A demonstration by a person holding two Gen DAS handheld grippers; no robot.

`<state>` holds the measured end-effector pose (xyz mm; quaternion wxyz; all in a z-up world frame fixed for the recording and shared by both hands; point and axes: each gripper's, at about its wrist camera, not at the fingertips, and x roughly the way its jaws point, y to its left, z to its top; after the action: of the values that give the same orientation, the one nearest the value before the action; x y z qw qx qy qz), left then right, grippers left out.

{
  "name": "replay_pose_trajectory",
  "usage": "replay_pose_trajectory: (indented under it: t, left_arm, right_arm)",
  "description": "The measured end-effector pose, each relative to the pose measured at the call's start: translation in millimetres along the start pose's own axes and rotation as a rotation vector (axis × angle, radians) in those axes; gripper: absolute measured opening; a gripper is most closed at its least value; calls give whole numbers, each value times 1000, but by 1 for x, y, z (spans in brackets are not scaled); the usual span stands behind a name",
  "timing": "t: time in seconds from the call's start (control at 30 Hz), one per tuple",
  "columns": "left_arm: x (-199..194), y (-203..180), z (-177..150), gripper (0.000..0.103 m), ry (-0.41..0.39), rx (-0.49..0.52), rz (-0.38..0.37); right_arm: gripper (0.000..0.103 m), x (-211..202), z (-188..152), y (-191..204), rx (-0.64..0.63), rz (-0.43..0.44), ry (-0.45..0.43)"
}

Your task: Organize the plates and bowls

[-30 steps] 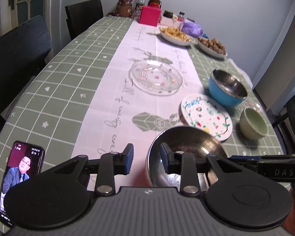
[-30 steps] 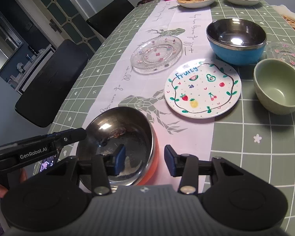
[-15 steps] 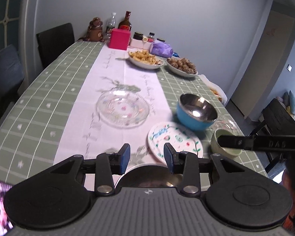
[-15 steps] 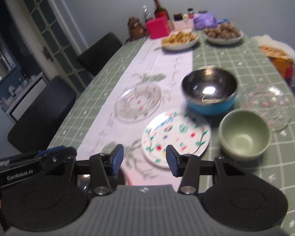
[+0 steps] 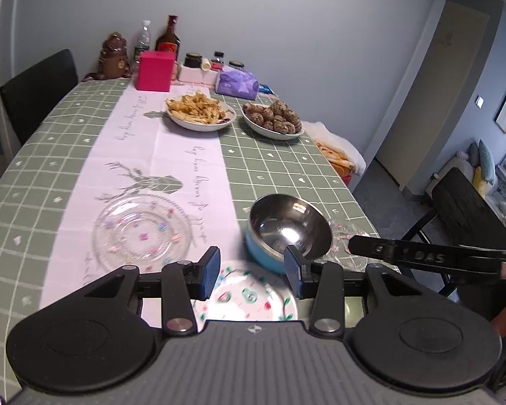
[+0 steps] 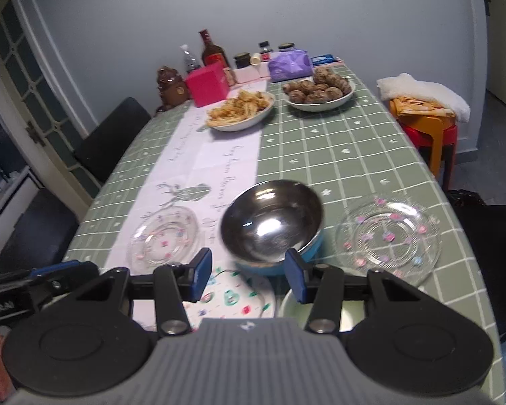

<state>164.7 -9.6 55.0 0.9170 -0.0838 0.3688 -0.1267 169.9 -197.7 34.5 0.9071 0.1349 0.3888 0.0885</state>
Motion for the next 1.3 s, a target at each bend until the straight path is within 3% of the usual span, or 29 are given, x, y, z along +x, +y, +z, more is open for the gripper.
replay_pose_trajectory:
  t: [0.1, 0.33, 0.53, 0.93, 1.07, 1.3]
  left_arm:
    - [24, -7, 14, 48, 36, 6, 8]
    - [86, -5, 34, 48, 113, -92, 14]
    - [126, -12, 42, 48, 93, -22, 85]
    - [174, -1, 30, 47, 190, -66, 101]
    - [181, -2, 25, 37, 224, -56, 108]
    - [183, -5, 22, 8, 238, -36, 137]
  right_arm:
    - [48, 17, 12, -15, 37, -11, 6]
    - [48, 56, 27, -37, 87, -36, 62]
    - [47, 76, 36, -51, 119, -47, 87]
    - [30, 117, 31, -63, 187, -29, 183]
    - [24, 122, 28, -62, 191, -42, 204]
    - [14, 123, 24, -63, 204, -45, 218]
